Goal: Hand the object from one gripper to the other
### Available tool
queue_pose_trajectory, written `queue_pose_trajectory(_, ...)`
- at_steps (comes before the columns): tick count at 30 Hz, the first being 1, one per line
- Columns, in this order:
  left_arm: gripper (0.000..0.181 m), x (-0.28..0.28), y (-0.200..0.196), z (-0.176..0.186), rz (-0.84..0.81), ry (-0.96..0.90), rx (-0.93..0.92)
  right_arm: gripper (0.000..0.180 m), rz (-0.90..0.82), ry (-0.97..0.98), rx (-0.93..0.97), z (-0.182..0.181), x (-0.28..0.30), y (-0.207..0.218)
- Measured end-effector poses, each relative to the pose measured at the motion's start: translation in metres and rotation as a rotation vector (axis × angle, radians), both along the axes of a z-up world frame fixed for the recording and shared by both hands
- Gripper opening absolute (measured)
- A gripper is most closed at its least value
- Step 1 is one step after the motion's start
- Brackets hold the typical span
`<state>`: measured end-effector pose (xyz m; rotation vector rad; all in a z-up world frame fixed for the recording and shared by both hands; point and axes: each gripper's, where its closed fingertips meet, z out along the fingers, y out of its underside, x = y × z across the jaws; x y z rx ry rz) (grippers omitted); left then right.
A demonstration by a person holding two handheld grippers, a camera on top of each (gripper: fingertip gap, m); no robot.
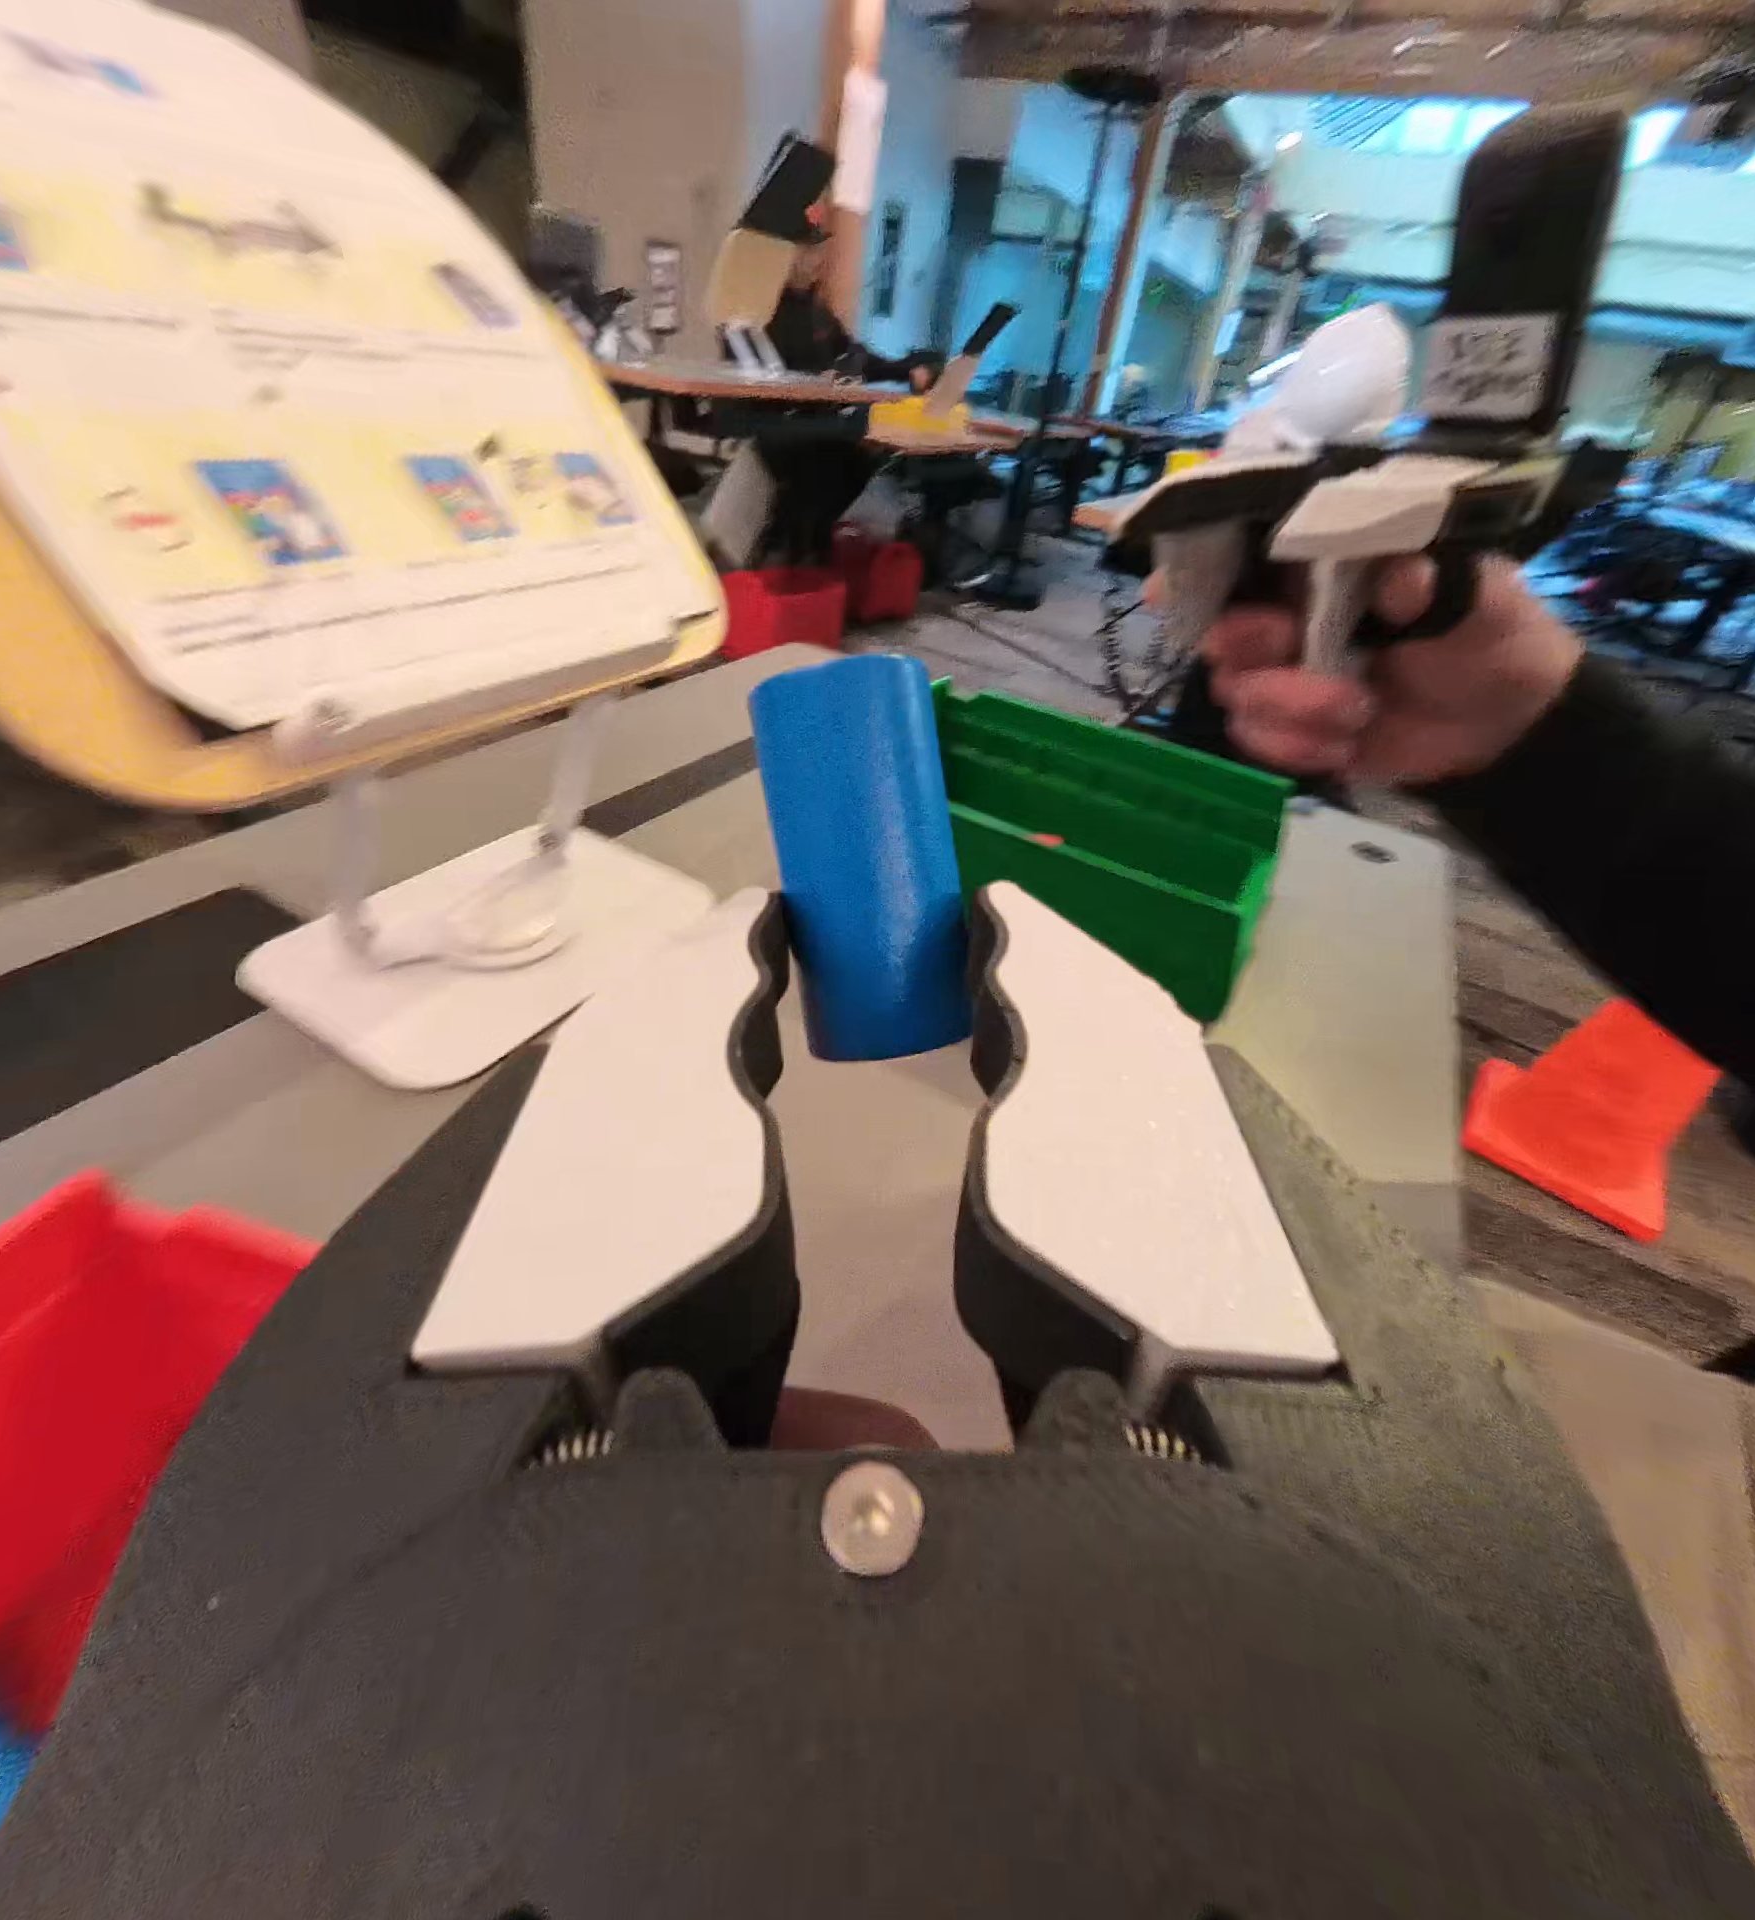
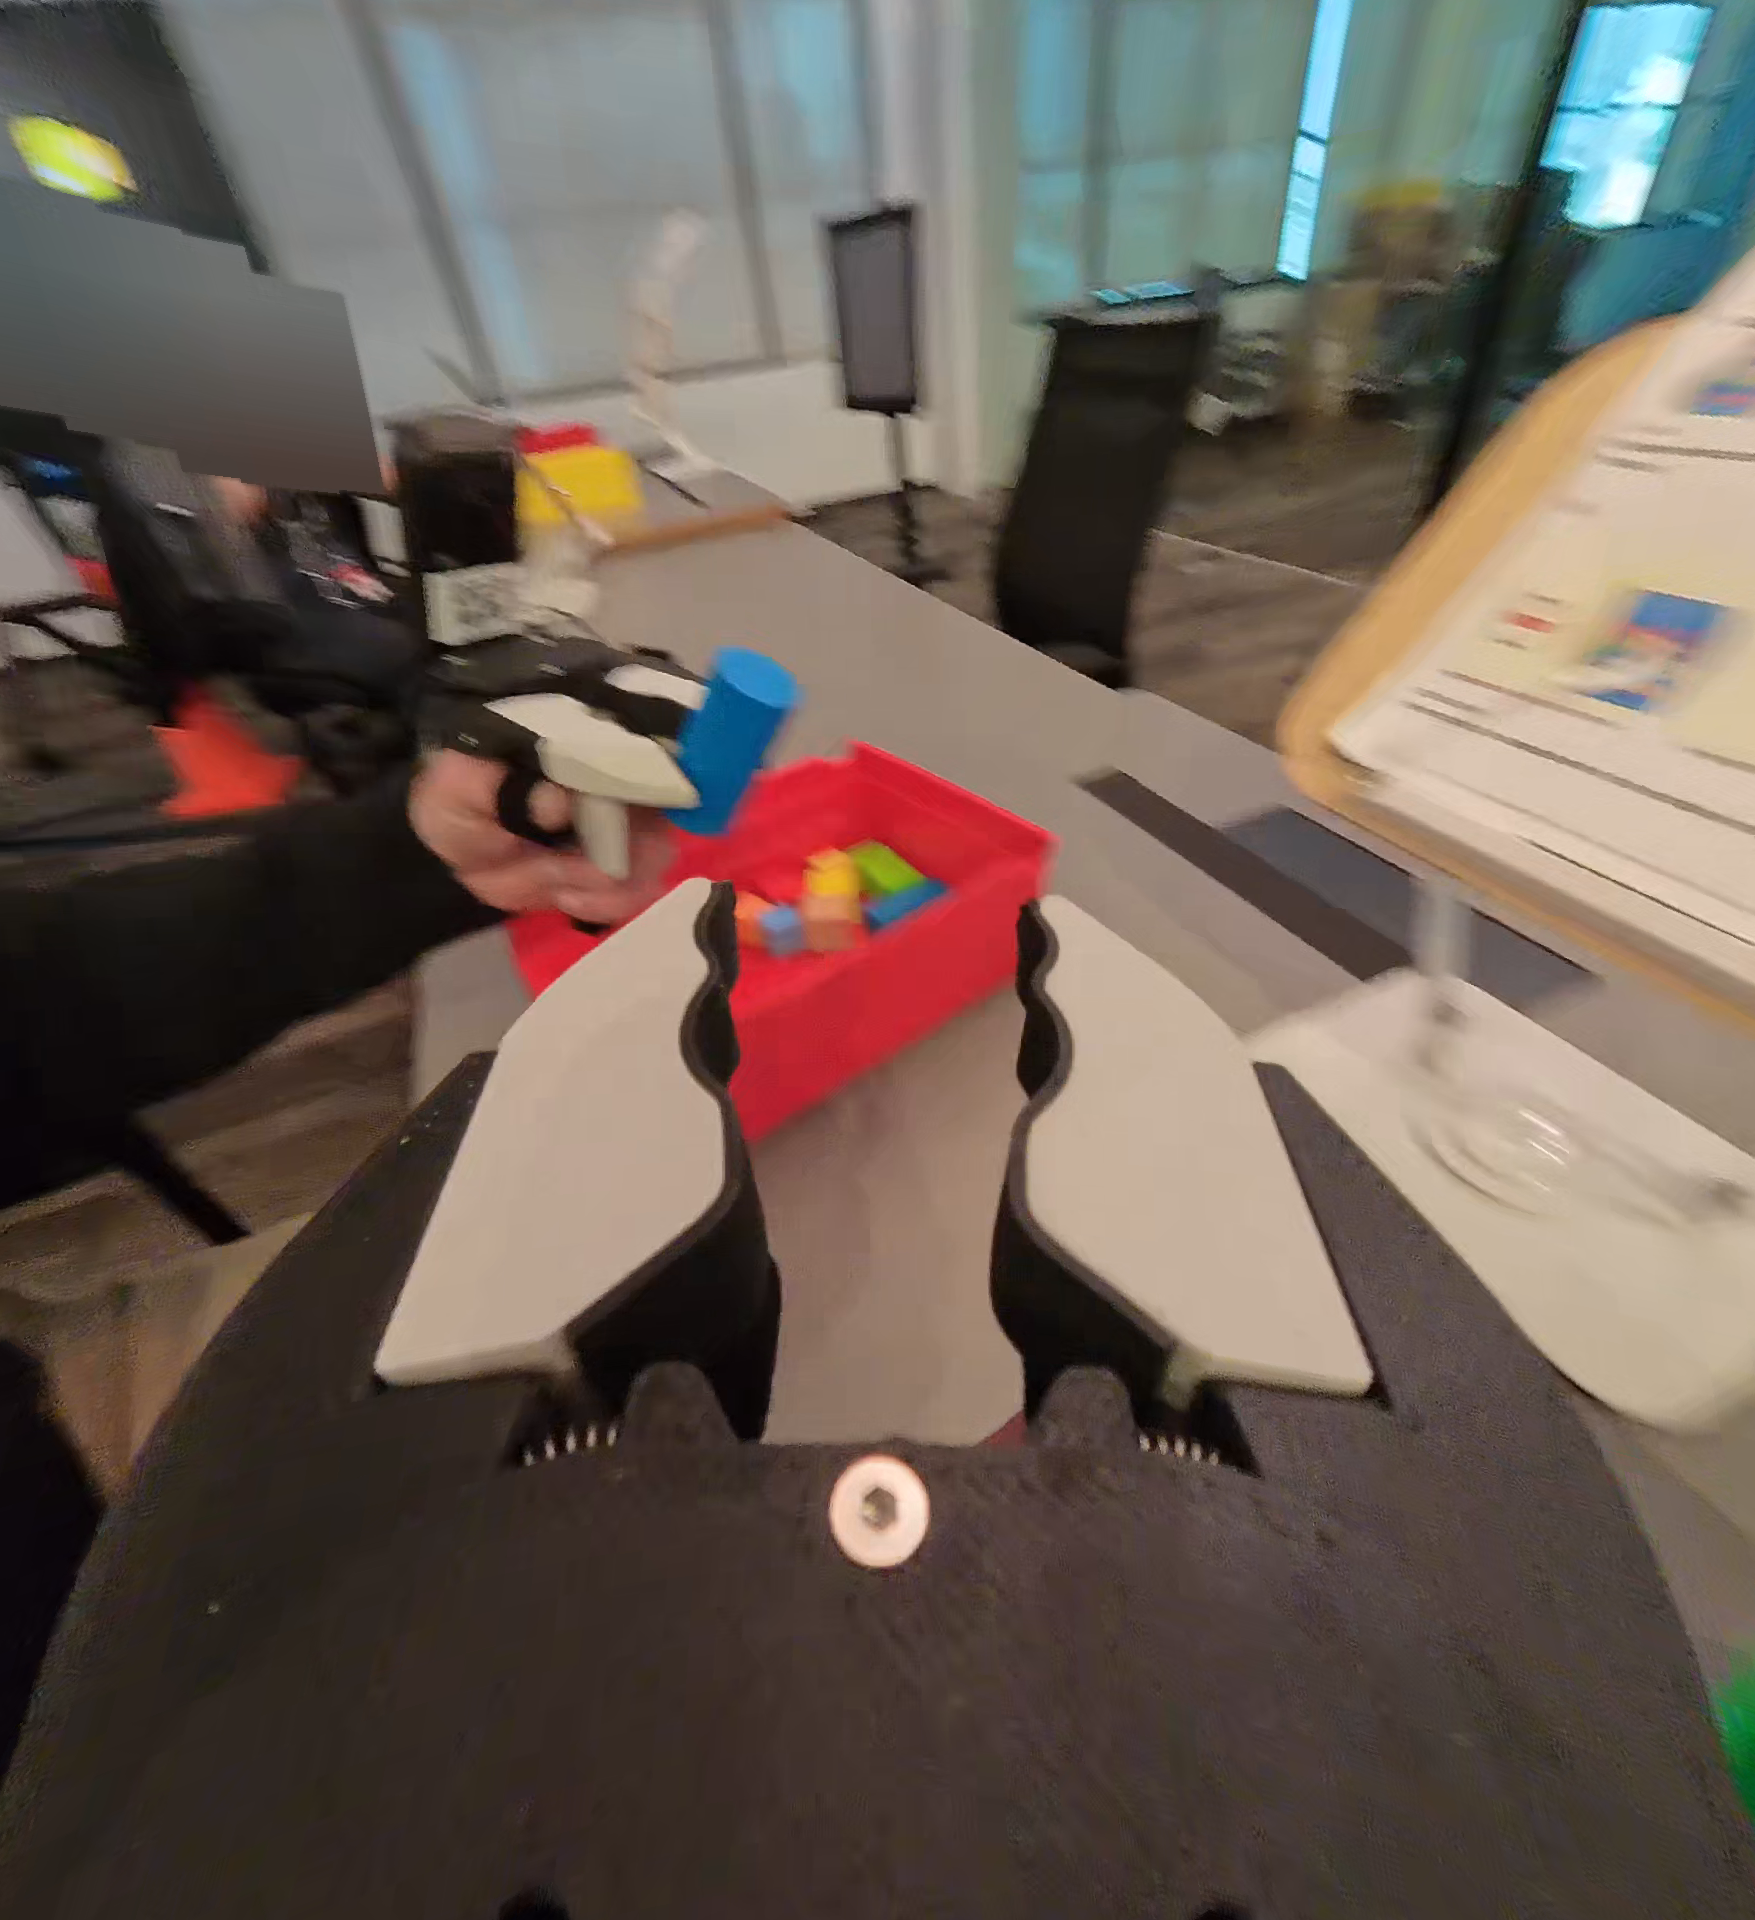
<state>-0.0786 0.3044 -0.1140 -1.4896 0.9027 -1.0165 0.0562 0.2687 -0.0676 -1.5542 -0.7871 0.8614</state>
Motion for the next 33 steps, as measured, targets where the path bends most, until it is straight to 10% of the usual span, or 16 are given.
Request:
queue_pose_trajectory(9, 0.033, 0.081, -0.085, 0.017, -0.280, -0.076, 0.064, 0.038, 0.218, 0.110, -0.039, -0.015, -0.080, -0.040)
queue_pose_trajectory(17, 0.045, 0.088, -0.083, 0.019, -0.248, -0.105, 0.038, 0.033, 0.169, 0.133, 0.007, 0.002, -0.062, -0.037)
queue_pose_trajectory(19, 0.060, 0.084, -0.080, 0.026, -0.223, -0.109, 0.038, 0.033, 0.082, 0.093, 0.035, 0.012, -0.034, -0.025)
queue_pose_trajectory(24, 0.026, 0.061, -0.063, 0.040, -0.125, -0.064, 0.116, 0.033, -0.404, -0.232, 0.038, -0.005, 0.108, 0.027)
queue_pose_trajectory(33, 0.019, 0.045, -0.048, 0.044, -0.071, -0.058, 0.062, 0.034, -0.832, -0.560, -0.435, -0.148, 0.285, 0.043)
